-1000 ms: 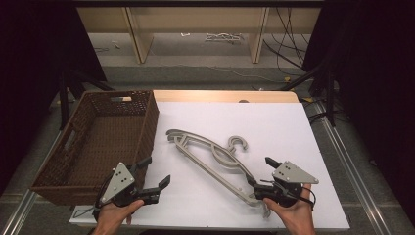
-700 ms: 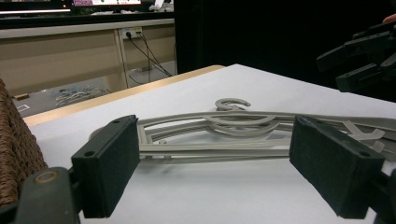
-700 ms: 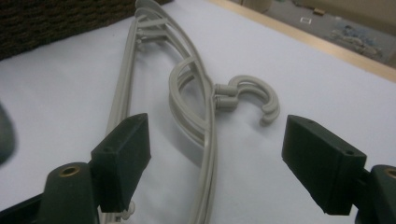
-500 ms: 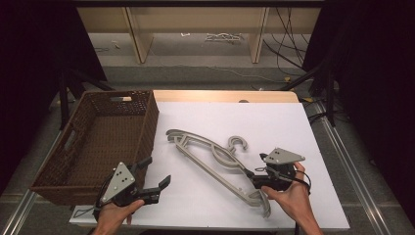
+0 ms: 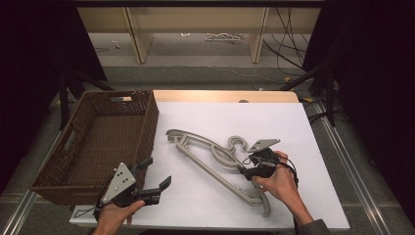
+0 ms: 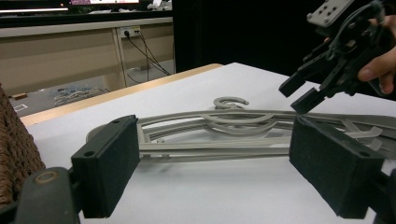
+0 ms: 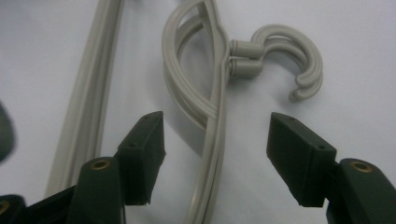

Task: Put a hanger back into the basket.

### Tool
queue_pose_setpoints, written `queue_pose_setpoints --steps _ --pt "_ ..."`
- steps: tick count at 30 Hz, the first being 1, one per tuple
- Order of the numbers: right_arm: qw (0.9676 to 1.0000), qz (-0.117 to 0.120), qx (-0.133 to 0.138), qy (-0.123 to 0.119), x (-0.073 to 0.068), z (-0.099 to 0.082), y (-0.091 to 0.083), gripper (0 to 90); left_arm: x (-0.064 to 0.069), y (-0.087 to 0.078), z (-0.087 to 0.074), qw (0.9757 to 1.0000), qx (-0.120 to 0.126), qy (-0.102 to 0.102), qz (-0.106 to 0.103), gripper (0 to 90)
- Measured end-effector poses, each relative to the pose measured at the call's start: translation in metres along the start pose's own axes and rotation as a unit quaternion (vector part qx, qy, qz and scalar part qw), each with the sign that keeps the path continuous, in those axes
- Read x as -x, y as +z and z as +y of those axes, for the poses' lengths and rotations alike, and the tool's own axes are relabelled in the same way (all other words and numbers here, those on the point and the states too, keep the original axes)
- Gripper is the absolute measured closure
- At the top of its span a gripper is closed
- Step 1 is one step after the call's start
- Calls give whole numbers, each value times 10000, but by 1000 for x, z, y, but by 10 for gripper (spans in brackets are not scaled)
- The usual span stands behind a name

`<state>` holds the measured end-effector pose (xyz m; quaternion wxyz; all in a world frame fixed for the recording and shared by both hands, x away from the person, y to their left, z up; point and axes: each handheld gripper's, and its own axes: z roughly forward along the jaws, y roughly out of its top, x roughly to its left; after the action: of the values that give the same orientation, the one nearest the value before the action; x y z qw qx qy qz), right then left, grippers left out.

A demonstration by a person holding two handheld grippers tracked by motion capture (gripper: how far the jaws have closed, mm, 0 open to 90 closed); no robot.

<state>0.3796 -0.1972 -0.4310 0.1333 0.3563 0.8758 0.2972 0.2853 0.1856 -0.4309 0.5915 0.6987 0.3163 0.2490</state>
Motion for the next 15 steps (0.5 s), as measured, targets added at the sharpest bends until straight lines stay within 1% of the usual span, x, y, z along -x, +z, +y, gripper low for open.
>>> queue_pose_setpoints --steps 2,3,4,6,7,8,9,10,11,12,13,15 --pt "9999 58 -90 -13 2 1 5 458 0 0 0 10000 -12 11 -5 157" --pt "9998 88 -125 -87 5 2 6 468 0 0 0 10000 1 9 -2 157" --pt "9998 104 -193 -33 5 2 7 475 -1 0 0 10000 2 13 -5 157" --pt "9997 113 -211 -43 5 3 9 488 -1 0 0 10000 -8 13 -4 156" --pt "9994 96 -326 -58 5 4 12 519 0 0 0 10000 -20 30 0 156" --pt "9991 106 -419 22 4 4 14 532 0 0 0 10000 -1 9 1 156" --pt "9992 194 -322 -147 7 4 16 547 0 0 0 10000 3 -2 3 156" --pt "9990 173 -421 -46 6 5 16 567 0 0 0 10000 3 -2 3 156" --pt "9990 173 -421 -46 6 5 16 567 0 1 0 10000 22 -2 -7 156" --pt "9987 150 -475 -56 7 5 19 600 0 0 0 10000 -20 35 1 156" --pt "9987 150 -475 -56 7 5 19 600 0 0 0 10000 -20 35 1 155" --pt "9985 133 -534 10 8 6 22 629 0 0 0 10000 0 25 1 156"
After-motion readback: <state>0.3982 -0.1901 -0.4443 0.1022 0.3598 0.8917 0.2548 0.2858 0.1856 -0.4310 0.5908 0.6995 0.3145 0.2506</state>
